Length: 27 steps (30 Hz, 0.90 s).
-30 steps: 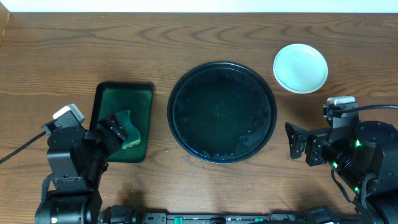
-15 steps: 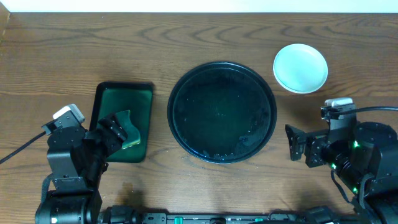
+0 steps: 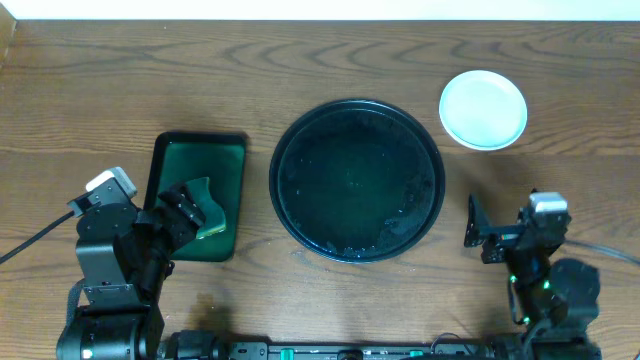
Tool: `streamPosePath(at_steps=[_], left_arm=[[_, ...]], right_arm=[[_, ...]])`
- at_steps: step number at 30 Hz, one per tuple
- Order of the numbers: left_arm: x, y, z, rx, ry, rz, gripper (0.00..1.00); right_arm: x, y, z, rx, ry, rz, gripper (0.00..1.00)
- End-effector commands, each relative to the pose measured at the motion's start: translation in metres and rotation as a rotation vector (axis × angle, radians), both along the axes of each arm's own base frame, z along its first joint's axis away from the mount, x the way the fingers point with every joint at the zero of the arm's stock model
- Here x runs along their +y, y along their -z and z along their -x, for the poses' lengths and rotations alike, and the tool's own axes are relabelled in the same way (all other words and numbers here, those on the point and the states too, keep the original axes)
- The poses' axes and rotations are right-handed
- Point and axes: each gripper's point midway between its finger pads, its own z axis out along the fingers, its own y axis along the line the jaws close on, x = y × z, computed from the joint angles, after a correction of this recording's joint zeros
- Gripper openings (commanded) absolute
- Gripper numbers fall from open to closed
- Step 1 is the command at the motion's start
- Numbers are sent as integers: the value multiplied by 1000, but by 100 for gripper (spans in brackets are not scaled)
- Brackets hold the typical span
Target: Clean dirty plates on tray and stack at the side
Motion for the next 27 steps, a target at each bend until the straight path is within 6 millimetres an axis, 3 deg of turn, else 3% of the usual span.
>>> streamPosePath(at_steps=[1, 9, 19, 27], left_arm=[[-2, -5, 0, -13, 5, 9, 80], [-2, -5, 0, -13, 5, 9, 80], [-2, -5, 0, -13, 5, 9, 80], [-2, -5, 0, -13, 5, 9, 80]], right_arm=[[-4, 6, 2, -88, 11, 7, 99], [-15, 16, 3, -242, 55, 20, 99], [-27, 52, 1, -134, 99, 57, 99], [-27, 50, 1, -141, 96, 52, 99]])
